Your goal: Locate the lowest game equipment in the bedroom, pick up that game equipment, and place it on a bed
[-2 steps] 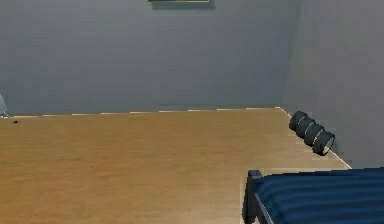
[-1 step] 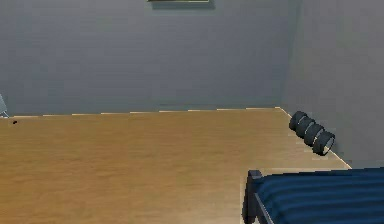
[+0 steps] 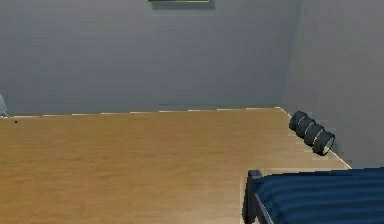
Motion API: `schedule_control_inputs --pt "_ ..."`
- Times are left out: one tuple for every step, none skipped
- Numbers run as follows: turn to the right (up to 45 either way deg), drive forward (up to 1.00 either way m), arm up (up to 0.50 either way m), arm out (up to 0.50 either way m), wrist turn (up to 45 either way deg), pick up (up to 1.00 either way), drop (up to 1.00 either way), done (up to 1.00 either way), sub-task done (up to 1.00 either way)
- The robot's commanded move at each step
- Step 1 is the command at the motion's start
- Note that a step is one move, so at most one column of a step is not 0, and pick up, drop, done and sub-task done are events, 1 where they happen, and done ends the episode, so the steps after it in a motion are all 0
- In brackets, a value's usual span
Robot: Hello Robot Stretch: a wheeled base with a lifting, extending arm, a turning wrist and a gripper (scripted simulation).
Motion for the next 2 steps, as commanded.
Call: schedule_control_inputs --pt "0.0 0.00 -0.30 0.00 0.0 0.00 0.00 0.00 0.00" --pt "0.0 0.00 -0.32 0.00 0.0 0.00 0.00 0.00 0.00"
